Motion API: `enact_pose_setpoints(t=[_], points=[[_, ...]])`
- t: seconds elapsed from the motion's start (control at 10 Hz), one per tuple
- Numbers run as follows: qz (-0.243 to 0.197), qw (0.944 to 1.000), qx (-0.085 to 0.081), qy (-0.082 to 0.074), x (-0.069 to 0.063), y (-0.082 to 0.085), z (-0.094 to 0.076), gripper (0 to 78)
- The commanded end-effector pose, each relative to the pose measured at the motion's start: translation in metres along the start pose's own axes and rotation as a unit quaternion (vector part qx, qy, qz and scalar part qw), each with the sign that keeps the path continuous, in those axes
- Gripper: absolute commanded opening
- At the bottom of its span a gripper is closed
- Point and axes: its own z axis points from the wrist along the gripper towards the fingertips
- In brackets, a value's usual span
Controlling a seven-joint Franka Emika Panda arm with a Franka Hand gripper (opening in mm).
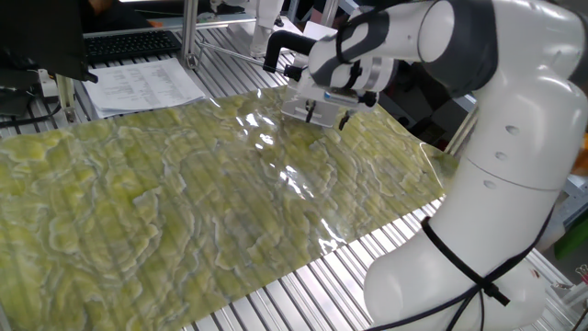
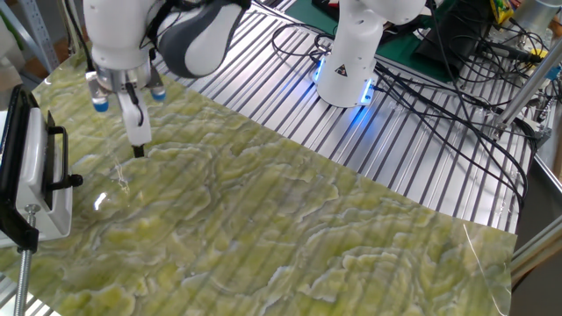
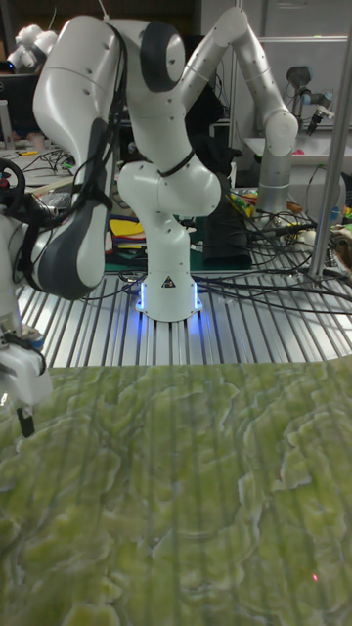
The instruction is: Grasp the handle and close the drawer
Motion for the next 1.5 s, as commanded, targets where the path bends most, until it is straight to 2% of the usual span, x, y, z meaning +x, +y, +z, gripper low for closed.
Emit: enact_pose_setpoints(t=[0.1,0.3,0.7,1.0,1.1,1.2,1.4,1.5], points=[[-0.003,1.0000,-0.002,-0.004,0.019,-0.007,-0.012,77.5],[0.003,1.0000,-0.002,-0.005,0.028,-0.007,-0.014,77.5],[0.000,1.0000,-0.002,-0.005,0.030,-0.007,-0.015,77.5],[-0.047,0.9989,0.003,-0.002,0.032,-0.006,-0.024,77.5],[-0.059,0.9981,0.011,0.015,0.035,-0.002,-0.028,77.5],[-0.060,0.9980,0.011,0.016,0.036,-0.002,-0.028,77.5],[-0.081,0.9964,0.009,0.025,0.052,0.012,-0.040,77.5],[-0.089,0.9957,0.014,0.023,0.060,0.018,-0.044,77.5]])
